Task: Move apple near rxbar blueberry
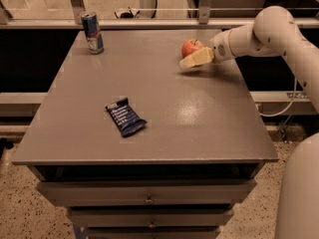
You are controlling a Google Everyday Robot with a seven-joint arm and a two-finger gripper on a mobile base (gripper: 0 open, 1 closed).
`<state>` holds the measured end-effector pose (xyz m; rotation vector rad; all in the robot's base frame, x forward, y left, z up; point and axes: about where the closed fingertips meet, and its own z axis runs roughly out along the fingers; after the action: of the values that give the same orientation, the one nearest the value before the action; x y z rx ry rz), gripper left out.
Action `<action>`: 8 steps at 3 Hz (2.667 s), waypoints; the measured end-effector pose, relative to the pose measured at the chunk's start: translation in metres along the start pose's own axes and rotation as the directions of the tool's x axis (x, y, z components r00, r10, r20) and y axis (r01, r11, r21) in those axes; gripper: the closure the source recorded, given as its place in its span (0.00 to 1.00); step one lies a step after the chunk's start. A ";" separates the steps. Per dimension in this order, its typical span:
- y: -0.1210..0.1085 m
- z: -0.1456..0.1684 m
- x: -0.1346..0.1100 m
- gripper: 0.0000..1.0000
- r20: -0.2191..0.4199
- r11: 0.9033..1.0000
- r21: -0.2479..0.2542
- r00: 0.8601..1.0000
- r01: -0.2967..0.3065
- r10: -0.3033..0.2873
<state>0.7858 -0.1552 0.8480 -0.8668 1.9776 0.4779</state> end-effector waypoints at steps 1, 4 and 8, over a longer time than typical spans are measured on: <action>0.008 0.008 -0.002 0.22 0.002 0.999 -0.027 1.000 -0.023 0.023; 0.060 -0.016 -0.018 0.99 -0.044 0.984 -0.116 0.989 0.135 -0.141; 0.188 0.019 -0.034 1.00 -0.006 0.913 -0.356 0.976 0.199 -0.215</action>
Offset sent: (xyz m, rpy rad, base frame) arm -0.0085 0.0228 0.0178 -0.0347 -0.0401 0.0690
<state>0.6708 -0.0021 0.8661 -1.3091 1.8399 0.7077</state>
